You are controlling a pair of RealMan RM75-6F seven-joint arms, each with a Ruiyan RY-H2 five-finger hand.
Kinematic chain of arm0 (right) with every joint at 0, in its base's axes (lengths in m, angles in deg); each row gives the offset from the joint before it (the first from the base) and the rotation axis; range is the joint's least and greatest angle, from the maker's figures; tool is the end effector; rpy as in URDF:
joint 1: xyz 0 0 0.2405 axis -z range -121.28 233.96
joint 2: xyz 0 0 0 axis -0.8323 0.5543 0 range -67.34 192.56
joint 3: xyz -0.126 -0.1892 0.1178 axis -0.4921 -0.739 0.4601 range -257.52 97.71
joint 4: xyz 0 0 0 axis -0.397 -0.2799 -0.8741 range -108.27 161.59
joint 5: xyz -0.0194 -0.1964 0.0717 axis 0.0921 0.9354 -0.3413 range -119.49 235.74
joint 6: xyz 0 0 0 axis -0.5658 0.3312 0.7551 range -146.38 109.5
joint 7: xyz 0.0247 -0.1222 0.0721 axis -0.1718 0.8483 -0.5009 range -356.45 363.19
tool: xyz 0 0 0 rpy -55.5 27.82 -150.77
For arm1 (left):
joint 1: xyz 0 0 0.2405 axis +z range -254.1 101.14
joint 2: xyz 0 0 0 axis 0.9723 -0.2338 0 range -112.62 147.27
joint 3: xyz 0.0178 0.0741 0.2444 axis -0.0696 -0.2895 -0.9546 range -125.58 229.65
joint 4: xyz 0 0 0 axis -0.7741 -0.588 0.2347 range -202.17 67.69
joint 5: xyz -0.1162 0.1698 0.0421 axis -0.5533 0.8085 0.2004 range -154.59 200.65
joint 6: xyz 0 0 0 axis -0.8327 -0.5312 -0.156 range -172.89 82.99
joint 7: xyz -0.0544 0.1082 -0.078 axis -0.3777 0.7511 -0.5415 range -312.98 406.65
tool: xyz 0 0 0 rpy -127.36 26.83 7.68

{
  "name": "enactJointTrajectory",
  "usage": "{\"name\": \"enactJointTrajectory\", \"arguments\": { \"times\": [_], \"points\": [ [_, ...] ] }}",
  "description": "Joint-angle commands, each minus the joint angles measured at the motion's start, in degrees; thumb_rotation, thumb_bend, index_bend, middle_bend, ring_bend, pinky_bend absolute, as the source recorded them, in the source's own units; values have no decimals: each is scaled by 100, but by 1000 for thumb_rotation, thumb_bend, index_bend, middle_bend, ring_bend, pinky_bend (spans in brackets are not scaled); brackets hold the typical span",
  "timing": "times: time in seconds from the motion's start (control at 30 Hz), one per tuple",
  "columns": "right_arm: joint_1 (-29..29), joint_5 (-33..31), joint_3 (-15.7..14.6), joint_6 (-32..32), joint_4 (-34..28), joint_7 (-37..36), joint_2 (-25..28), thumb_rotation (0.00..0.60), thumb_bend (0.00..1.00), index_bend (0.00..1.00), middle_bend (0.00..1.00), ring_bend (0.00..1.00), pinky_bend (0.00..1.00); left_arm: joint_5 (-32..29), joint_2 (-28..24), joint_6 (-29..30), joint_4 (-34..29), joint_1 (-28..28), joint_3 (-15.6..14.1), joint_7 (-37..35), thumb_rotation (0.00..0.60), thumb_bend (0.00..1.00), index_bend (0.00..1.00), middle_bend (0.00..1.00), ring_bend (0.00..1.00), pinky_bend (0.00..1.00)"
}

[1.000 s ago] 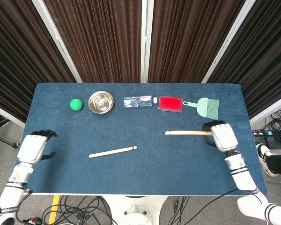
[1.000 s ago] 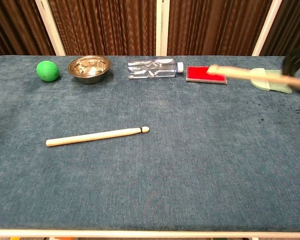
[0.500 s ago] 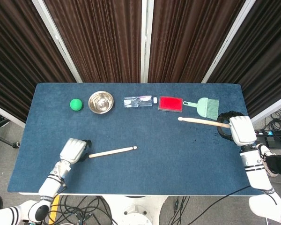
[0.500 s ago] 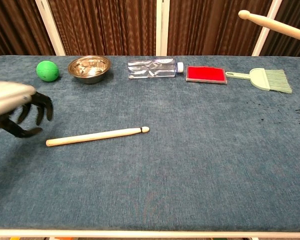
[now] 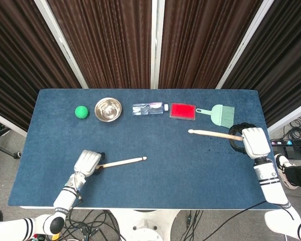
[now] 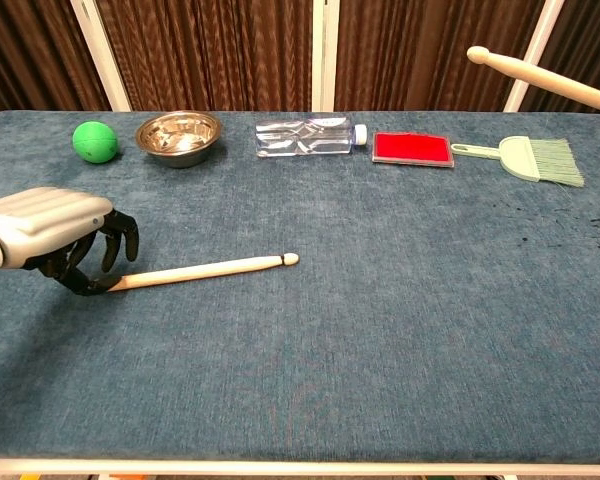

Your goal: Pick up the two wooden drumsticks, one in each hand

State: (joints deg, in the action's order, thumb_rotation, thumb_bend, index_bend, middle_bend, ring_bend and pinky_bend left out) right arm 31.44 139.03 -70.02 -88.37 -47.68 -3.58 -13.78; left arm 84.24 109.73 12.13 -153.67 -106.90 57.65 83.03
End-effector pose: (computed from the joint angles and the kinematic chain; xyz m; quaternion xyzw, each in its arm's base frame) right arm -0.2790 -0.3208 0.1108 0.6325 -0.3659 0.4381 0.5235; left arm -0.2087 0.2771 -0.0456 -0.7635 -0.3840 -0.2518 0.4541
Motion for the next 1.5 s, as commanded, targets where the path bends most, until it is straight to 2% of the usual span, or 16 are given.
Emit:
{"name": "enactJointTrajectory", "arguments": {
  "times": [0.03,0.43,0.7,1.0,1.1,1.27,1.5],
  "points": [
    [13,-7,-13,-3,19,-35,-16,600,617,688,631,377,444,-88,31,55,-53,-46,-50,116,549,337,388,500,642,836],
    [66,3,-72,-28,173,-260,-107,600,636,688,632,377,444,-348,197,164,80,-160,-121,290,572,321,423,523,642,839],
    [91,34,-113,-38,245,-388,-160,600,643,688,632,377,444,-437,217,165,88,-201,-167,248,597,319,456,546,645,838],
    [111,33,-130,-37,269,-413,-166,600,649,688,632,377,444,-419,233,146,82,-233,-216,99,598,321,456,549,649,839],
    [117,29,-136,-29,279,-424,-164,600,651,688,632,377,444,-433,237,116,98,-251,-219,47,595,349,456,548,649,839],
    [140,27,-161,-17,278,-437,-151,600,657,688,632,377,444,-387,236,61,127,-240,-184,-274,597,467,495,572,669,841],
    [211,39,-228,-22,236,-468,-113,600,661,689,632,377,444,-29,92,-47,179,-174,-131,-1143,600,500,571,632,690,845]
  ]
}}
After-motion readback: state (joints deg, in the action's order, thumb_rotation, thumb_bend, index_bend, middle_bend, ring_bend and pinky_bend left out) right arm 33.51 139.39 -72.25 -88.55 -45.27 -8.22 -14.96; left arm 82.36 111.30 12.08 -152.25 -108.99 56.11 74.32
